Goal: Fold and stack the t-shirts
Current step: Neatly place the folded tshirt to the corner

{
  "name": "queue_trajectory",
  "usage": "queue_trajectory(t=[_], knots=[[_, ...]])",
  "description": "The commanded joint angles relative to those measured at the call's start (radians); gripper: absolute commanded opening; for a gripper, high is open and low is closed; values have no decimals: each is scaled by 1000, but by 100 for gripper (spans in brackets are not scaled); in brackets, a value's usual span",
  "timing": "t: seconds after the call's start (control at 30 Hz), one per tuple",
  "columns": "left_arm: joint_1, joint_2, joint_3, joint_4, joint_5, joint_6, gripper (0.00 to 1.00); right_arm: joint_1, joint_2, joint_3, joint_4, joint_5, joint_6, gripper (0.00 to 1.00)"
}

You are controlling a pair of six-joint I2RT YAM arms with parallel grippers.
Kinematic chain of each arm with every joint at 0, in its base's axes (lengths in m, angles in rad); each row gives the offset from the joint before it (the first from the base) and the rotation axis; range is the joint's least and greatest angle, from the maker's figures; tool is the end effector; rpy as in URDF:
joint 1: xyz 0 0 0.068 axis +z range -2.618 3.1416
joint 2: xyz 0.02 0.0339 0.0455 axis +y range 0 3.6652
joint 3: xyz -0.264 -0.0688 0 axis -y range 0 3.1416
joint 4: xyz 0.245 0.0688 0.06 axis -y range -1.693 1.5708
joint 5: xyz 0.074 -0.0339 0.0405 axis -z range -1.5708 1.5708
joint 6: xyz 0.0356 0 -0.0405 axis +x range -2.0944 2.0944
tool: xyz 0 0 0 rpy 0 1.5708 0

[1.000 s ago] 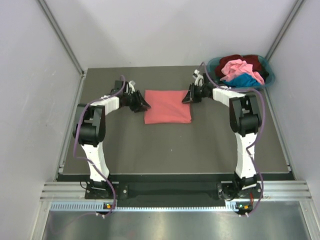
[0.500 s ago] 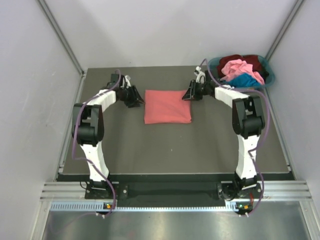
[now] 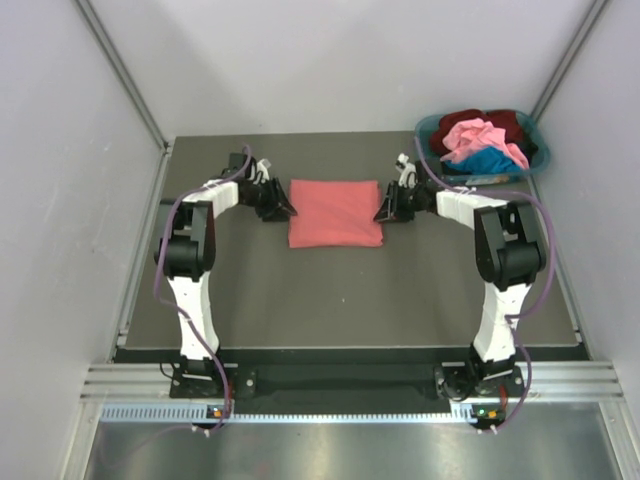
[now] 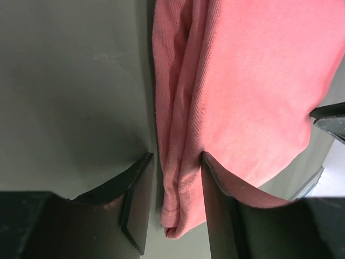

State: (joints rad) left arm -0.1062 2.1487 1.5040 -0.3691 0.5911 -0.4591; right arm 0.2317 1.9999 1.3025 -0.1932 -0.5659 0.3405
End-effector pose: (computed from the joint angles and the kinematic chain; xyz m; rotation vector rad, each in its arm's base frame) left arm 0.4462 -0.0675 0.1474 -0.2342 2.6064 -0.9701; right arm 0.4060 0.1154 0.1613 -0.1202 2.4968 0.9419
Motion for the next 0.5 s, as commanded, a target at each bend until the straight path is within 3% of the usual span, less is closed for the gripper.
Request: queue_trajectory(t=[0.0, 0.17, 0.3, 0.47], knots=[[0, 8, 30, -24, -59, 46, 46, -14, -27, 3, 18, 83, -21, 23], [0, 14, 88, -86, -122, 71, 48, -12, -137, -6, -60, 164, -29, 20], [0, 8, 102, -97, -184, 86, 51, -5, -248, -23, -104, 192, -21, 24], [0, 19, 72, -38, -108, 56, 51, 20, -384, -65, -118, 210, -17, 32]])
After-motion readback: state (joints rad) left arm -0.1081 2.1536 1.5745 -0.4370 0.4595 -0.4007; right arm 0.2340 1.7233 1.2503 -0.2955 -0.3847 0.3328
